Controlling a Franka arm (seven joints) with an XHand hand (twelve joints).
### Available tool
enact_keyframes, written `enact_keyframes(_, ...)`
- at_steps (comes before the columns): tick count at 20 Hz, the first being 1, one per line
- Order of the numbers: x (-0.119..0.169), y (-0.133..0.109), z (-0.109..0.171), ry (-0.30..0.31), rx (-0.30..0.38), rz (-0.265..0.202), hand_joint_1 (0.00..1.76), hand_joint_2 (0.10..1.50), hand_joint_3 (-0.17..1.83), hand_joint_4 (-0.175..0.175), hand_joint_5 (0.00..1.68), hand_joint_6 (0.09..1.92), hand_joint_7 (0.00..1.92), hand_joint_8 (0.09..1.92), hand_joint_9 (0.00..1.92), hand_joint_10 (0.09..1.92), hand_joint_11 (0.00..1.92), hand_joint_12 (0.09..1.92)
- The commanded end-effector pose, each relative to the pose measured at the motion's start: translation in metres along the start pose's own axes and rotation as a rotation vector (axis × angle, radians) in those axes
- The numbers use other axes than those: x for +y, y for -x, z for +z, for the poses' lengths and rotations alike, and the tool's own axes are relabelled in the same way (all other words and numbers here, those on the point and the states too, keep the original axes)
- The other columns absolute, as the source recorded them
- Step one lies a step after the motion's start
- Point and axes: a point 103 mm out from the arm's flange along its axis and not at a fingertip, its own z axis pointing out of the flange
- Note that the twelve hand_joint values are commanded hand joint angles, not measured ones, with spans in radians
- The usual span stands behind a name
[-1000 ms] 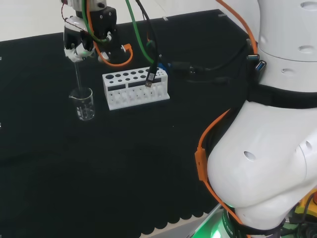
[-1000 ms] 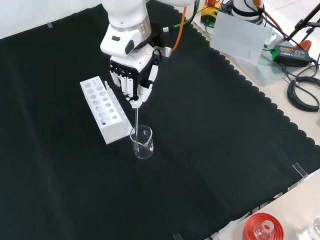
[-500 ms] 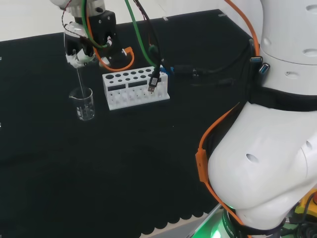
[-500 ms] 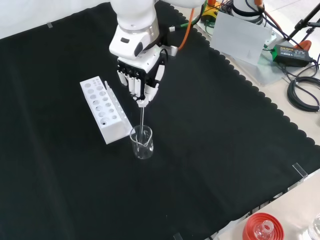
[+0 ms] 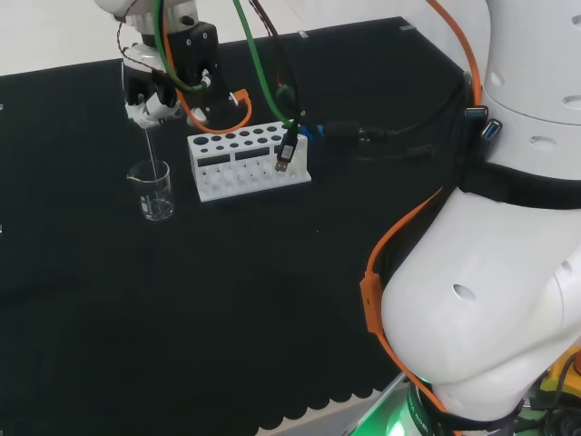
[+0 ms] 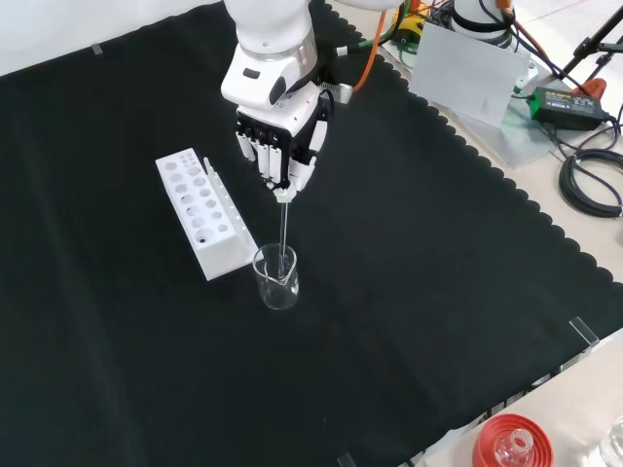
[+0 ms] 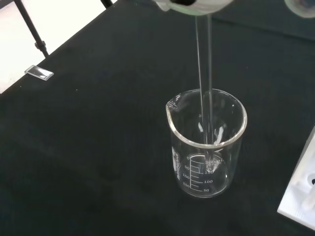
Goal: Stir in the beaker to the left of the white test tube rack with the glass rod.
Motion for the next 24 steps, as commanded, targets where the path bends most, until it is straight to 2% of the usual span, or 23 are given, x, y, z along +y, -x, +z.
enact_keyframes(1,0.028,-0.015,0.005,-0.059,-0.032,0.022,1.32,1.02,-0.02,-0.175,1.17,0.43,1.32,0.7,1.79,0.26,1.51,0.68)
enact_keyframes(4,0.05,-0.029,0.009,-0.045,-0.033,0.005,1.32,1.02,-0.02,-0.175,1.17,0.43,1.32,0.7,1.79,0.26,1.51,0.68)
enact_keyframes(9,0.056,-0.033,0.007,-0.02,-0.002,-0.028,1.32,1.02,-0.01,-0.175,1.17,0.43,1.32,0.7,1.79,0.26,1.51,0.68)
enact_keyframes(11,0.049,-0.021,-0.003,-0.006,0.021,-0.035,1.32,1.02,-0.01,-0.175,1.17,0.43,1.32,0.7,1.79,0.26,1.51,0.68)
enact_keyframes(17,0.043,0.0,-0.003,0.03,0.074,-0.029,1.32,1.01,-0.01,-0.175,1.17,0.43,1.32,0.7,1.79,0.27,1.51,0.68)
enact_keyframes(24,0.034,0.017,-0.006,0.04,0.068,0.001,1.32,1.01,-0.01,-0.175,1.17,0.43,1.32,0.7,1.79,0.27,1.51,0.68)
